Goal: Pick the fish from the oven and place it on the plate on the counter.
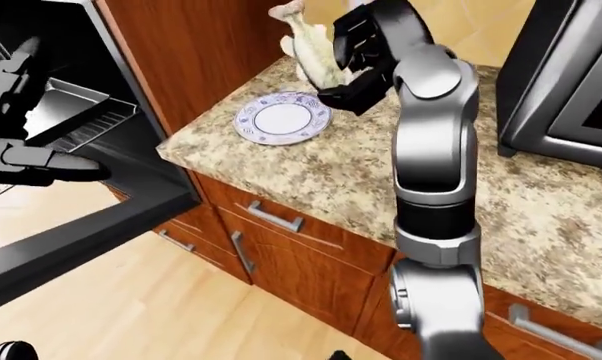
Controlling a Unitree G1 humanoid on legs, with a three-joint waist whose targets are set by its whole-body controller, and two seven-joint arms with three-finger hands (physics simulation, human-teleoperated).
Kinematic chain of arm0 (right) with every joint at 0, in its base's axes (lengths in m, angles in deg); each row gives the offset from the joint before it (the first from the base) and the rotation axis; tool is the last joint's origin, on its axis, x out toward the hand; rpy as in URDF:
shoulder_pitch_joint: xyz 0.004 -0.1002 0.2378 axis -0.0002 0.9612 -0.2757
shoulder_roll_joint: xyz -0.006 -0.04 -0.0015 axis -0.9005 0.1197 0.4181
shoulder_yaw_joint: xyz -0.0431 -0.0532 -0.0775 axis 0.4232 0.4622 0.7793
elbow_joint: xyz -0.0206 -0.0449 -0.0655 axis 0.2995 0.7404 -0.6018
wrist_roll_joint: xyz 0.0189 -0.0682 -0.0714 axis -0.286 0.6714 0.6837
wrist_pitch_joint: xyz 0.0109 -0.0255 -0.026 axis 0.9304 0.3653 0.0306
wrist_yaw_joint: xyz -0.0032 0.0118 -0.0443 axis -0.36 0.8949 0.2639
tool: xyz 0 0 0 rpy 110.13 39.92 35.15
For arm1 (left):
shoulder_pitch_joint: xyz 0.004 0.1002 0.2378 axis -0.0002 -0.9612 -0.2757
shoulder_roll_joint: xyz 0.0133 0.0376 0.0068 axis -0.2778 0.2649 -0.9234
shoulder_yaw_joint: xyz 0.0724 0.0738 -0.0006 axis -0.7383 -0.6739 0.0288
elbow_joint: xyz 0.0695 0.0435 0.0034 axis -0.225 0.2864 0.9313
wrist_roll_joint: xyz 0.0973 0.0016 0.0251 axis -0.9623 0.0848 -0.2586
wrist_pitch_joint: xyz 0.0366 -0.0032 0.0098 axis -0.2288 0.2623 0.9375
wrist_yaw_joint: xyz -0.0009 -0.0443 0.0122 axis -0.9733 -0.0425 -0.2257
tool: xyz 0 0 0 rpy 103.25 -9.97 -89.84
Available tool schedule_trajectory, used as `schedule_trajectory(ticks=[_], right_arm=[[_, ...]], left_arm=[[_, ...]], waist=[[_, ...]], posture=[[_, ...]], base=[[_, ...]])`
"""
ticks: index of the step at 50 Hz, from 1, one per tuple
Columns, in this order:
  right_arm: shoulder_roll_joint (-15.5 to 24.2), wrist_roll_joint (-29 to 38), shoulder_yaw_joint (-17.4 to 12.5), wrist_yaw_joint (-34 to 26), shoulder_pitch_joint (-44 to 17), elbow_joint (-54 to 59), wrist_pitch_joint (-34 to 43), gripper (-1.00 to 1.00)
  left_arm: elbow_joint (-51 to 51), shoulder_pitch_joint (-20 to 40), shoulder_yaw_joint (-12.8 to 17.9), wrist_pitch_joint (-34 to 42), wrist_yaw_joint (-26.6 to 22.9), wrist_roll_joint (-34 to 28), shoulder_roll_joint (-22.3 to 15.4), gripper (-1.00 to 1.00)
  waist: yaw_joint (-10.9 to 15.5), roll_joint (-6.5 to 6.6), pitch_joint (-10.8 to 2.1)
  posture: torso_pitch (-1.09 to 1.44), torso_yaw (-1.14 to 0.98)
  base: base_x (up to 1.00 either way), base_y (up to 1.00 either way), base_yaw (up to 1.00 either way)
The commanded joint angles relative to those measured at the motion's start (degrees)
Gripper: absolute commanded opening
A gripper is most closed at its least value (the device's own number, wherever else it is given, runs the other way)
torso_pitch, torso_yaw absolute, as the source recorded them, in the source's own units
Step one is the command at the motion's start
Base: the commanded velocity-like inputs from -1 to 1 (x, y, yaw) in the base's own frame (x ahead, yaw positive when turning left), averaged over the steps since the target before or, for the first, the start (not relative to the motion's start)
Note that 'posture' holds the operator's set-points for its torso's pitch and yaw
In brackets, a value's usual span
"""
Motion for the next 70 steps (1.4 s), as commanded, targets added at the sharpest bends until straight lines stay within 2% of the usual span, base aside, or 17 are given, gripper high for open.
schedule_trajectory(ticks=[1, 3, 4, 6, 12, 14, 16, 17, 18, 23, 25, 28, 32, 33, 43, 55, 70], right_arm=[[0.5, 0.2, -0.5, 1.1, -2.1, -2.0, -1.9, -1.00], [0.6, 0.2, -0.4, 1.0, -2.0, -2.1, -1.9, -1.00], [0.7, 0.3, -0.4, 1.0, -2.0, -2.2, -1.8, -1.00], [0.7, 0.4, -0.4, 1.1, -1.9, -2.1, -1.9, -1.00], [0.5, 0.1, -0.6, 1.3, -1.7, -2.1, -2.0, -1.00], [0.5, -0.1, -0.8, 1.5, -1.9, -2.3, -1.6, -1.00], [0.4, -0.6, -1.0, 1.8, -1.7, -2.3, -1.3, -1.00], [0.3, -0.8, -1.0, 2.1, -1.4, -2.2, -1.4, -1.00], [0.3, -1.2, -1.2, 2.3, -1.4, -1.9, -1.5, -1.00], [0.7, -2.1, -1.1, 2.4, -1.3, -2.5, -0.6, -1.00], [0.6, -2.3, -1.0, 2.7, -0.9, -2.7, -0.7, -1.00], [0.6, -2.6, -1.0, 2.9, -1.0, -2.5, -0.9, -1.00], [0.7, -2.6, -0.7, 2.9, -0.7, -2.9, -1.0, -1.00], [0.5, -2.7, -0.6, 2.8, -0.7, -3.0, -1.0, -1.00], [-0.8, -1.9, 0.4, 2.8, -2.5, 0.9, -3.5, -1.00], [-5.4, 4.2, 4.1, 3.5, -9.3, 17.1, -7.7, -1.00], [-5.2, 4.1, 3.2, 13.9, -23.1, 55.4, -20.5, -1.00]], left_arm=[[-0.1, 0.6, 0.8, -1.4, 0.3, 0.0, -0.7, 1.00], [-0.2, 0.7, 1.1, -1.2, 0.6, 0.6, -0.9, 1.00], [-0.2, 0.7, 1.1, -1.2, 0.7, 0.8, -1.0, 1.00], [-0.2, 0.4, 1.0, -1.6, 1.0, 1.0, -1.0, 1.00], [-0.3, 0.2, 0.9, -1.8, 1.6, 1.7, -1.2, 1.00], [-0.4, 0.3, 1.0, -1.5, 1.9, 2.2, -1.3, 1.00], [-0.4, 0.0, 0.9, -1.9, 2.1, 2.3, -1.4, 1.00], [-0.3, -0.4, 0.6, -2.3, 2.0, 2.1, -1.4, 1.00], [-0.1, -0.5, 0.4, -2.7, 1.9, 1.9, -1.4, 1.00], [0.1, -0.4, 0.1, -2.9, 1.8, 1.6, -1.4, 1.00], [-0.2, -0.1, 0.6, -2.2, 1.9, 2.1, -1.5, 1.00], [-0.3, 0.7, 0.9, -1.5, 2.4, 2.8, -1.9, 1.00], [0.0, 0.3, 0.4, -2.1, 2.4, 2.7, -1.9, 1.00], [0.0, 0.0, 0.3, -2.5, 2.3, 2.5, -1.9, 1.00], [-0.6, -0.2, 0.8, -2.0, 2.9, 3.3, -1.7, 1.00], [-0.5, -0.7, -0.1, -2.9, 2.5, 2.0, -0.9, 1.00], [-0.8, -1.1, 1.2, -2.8, 3.3, 4.1, -1.5, 1.00]], waist=[[-0.3, -0.46, -1.29], [-0.9, -3.19, -2.00], [-0.7, -3.33, -3.36], [-2.0, -3.82, -3.94], [-2.2, -3.24, -2.79], [-2.6, -0.23, -2.30], [-3.1, 5.94, -1.25], [-2.1, 6.28, -0.42], [-2.4, 3.40, -0.36], [-2.3, 0.79, -1.67], [-1.6, -0.15, -3.29], [-1.3, 0.67, -2.55], [-0.8, -1.19, -0.97], [-0.6, -2.53, -1.48], [-2.6, 1.08, -1.78], [-3.2, 1.38, -2.06], [-3.2, 1.83, -2.11]], posture=[[0.00, 0.00], [0.00, 0.00], [0.00, 0.00], [0.00, 0.00], [0.00, 0.00], [0.00, 0.00], [0.00, 0.00], [0.00, 0.00], [0.00, 0.00], [0.00, 0.00], [0.00, 0.00], [0.00, 0.00], [0.00, 0.00], [0.00, 0.00], [0.00, 0.00], [0.00, 0.00], [0.00, 0.00]], base=[[-0.31, 0.53, 0.00], [-0.31, 0.54, 0.00], [-0.30, 0.59, 0.00], [-0.24, 0.72, 0.00], [-0.16, 0.78, 0.00], [-0.03, 0.35, 0.00], [0.00, 0.00, 0.00], [0.00, 0.00, 0.00], [0.00, 0.00, 0.00], [0.00, 0.00, 0.00], [0.14, -0.07, 0.00], [0.20, -0.06, 0.00], [0.07, 0.00, 0.00], [0.00, 0.00, 0.00], [0.00, 0.00, 0.00], [0.00, 0.00, 0.00], [0.00, 0.00, 0.00]])
